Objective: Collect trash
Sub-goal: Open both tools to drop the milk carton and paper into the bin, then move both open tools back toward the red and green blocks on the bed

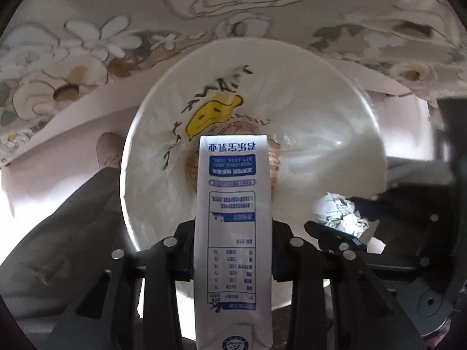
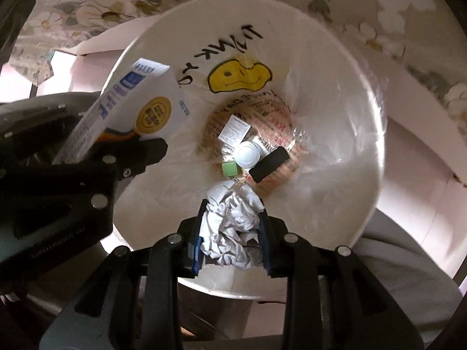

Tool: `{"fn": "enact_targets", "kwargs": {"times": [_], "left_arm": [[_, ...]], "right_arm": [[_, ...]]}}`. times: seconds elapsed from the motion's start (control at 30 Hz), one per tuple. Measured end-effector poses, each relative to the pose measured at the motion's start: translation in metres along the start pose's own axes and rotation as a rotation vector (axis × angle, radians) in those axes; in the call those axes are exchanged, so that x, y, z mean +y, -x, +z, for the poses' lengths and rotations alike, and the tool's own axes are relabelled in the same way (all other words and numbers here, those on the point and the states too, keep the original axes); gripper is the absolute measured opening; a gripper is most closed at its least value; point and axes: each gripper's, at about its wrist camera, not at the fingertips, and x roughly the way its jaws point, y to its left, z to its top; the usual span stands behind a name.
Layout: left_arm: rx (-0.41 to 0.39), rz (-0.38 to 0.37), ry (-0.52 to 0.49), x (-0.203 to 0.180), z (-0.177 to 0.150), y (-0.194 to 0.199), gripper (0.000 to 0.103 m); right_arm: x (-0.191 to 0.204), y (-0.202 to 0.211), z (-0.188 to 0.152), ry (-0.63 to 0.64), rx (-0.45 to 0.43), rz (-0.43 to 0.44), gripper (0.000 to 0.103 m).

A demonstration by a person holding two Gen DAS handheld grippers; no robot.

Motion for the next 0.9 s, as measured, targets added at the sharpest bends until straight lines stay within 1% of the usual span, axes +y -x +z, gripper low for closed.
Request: {"fn": "enact_targets", "kwargs": {"times": [0.1, 0.13, 0.17, 0.2, 0.27, 0.3, 0.43, 0.5, 0.67, 0.9], "left_arm": [[0.004, -0.022, 0.025, 0.004, 0.004, -0.007, 0.038], [0.004, -0.023, 0.031, 0.006, 0.005, -0.008, 0.038], [0.001, -0.019, 0.039, 0.007, 0.006, -0.009, 0.040], [0.001, -0.019, 0.042, 0.006, 0.005, -0.010, 0.043], [0.001, -0.013, 0.052, 0.008, 0.005, -0.011, 0.057], [-0.003, -0.011, 0.054, 0.010, 0.004, -0.011, 0.058], [-0.002, -0.016, 0.049, 0.011, 0.004, -0.010, 0.058], [0.000, -0.015, 0.043, 0.010, 0.003, -0.011, 0.058], [-0.003, -0.012, 0.043, 0.006, 0.001, -0.014, 0.058], [-0.008, -0.016, 0.056, 0.011, -0.002, -0.011, 0.058]], "right_arm": [[-0.001, -0.005, 0.002, -0.007, 0.004, 0.001, 0.034], [-0.001, -0.007, 0.003, -0.009, 0.007, 0.001, 0.037], [-0.002, -0.009, 0.004, -0.011, 0.016, 0.006, 0.040], [-0.002, -0.011, 0.004, -0.014, 0.020, -0.006, 0.040], [-0.002, -0.014, 0.006, -0.016, 0.025, -0.030, 0.045], [-0.002, -0.015, 0.006, -0.018, 0.027, -0.035, 0.045], [-0.003, -0.016, 0.007, -0.019, 0.027, -0.028, 0.045], [-0.003, -0.018, 0.008, -0.017, 0.025, -0.037, 0.045], [-0.006, -0.016, 0.009, -0.026, 0.017, -0.048, 0.051], [-0.007, -0.013, 0.008, -0.026, 0.010, -0.048, 0.051]]}}
